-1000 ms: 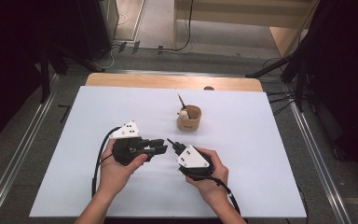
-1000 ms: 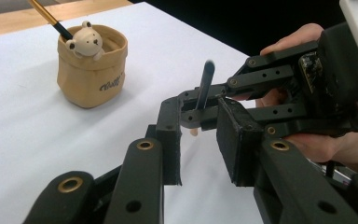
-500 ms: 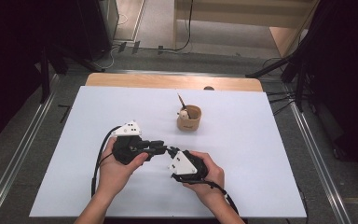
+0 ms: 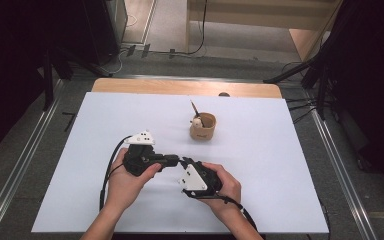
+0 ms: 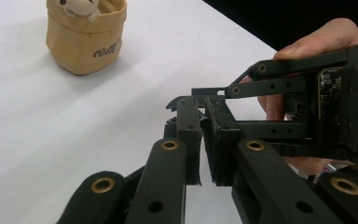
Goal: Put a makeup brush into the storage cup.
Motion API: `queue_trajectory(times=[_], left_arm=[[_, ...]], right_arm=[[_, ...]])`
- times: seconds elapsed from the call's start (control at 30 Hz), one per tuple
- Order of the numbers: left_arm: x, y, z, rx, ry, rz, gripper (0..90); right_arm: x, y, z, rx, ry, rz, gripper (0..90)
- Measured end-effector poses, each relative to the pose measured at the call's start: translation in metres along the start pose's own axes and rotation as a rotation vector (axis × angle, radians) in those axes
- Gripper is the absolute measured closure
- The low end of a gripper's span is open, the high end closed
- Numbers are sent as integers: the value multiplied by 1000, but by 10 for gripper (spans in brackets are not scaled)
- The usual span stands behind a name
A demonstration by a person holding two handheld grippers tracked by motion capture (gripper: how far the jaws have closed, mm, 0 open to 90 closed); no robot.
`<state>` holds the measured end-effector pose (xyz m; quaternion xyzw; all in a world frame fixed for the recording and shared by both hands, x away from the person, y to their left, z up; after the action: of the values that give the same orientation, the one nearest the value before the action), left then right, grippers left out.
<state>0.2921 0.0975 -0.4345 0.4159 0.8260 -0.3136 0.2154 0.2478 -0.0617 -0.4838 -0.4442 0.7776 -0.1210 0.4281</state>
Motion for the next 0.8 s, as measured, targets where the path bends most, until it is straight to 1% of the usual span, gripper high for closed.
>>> queue_trajectory(times=[0.13,0.17,0.23,0.27,0.33,0.37,0.4,0.43,0.5,0.53,0.6,0.63,0.7,0.73,0.8], left_arm=[[0,0,0,-2,-6,3,868],[0,1,0,-10,-11,4,868],[1,1,0,-23,-23,0,869],[1,2,-1,-22,-29,1,869],[1,2,-3,-30,-44,1,869],[1,3,-3,-34,-49,2,870],[1,3,-4,-35,-60,1,870],[2,3,-5,-39,-67,-2,869],[2,5,-7,-42,-85,-2,870],[3,6,-7,-44,-94,-2,869],[4,7,-8,-53,-116,-3,869],[4,7,-8,-60,-121,-7,869],[5,8,-8,-73,-130,1,869],[5,8,-9,-73,-138,3,870],[5,7,-9,-81,-153,7,869]], right_arm=[[0,-1,0,-3,-4,11,843],[0,-1,0,-8,-6,19,824],[1,-3,1,-43,-28,61,695],[1,-3,0,-49,-28,80,635],[1,-5,0,-56,-39,131,508],[1,-7,-1,-60,-51,160,474],[1,-9,-2,-67,-69,177,446],[2,-10,-3,-82,-81,206,409],[4,-15,-5,-113,-107,275,358],[4,-17,-6,-125,-117,311,350],[7,-21,-9,-132,-129,372,325],[7,-22,-11,-153,-132,402,301],[9,-26,-14,-210,-148,454,226],[9,-27,-15,-229,-160,484,179],[11,-30,-17,-248,-171,541,132]])
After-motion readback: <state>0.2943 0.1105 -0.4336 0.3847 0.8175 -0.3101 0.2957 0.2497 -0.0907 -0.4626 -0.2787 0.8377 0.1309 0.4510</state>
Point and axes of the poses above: each handheld gripper's, and its own axes: z roughly forward along the jaws, x roughly out of its underside, y roughly to its left, the point moved 3 cm from there along z, roughly forward along the jaws, and after that the axes turned 13 degrees about y, right-handed, at the moved point
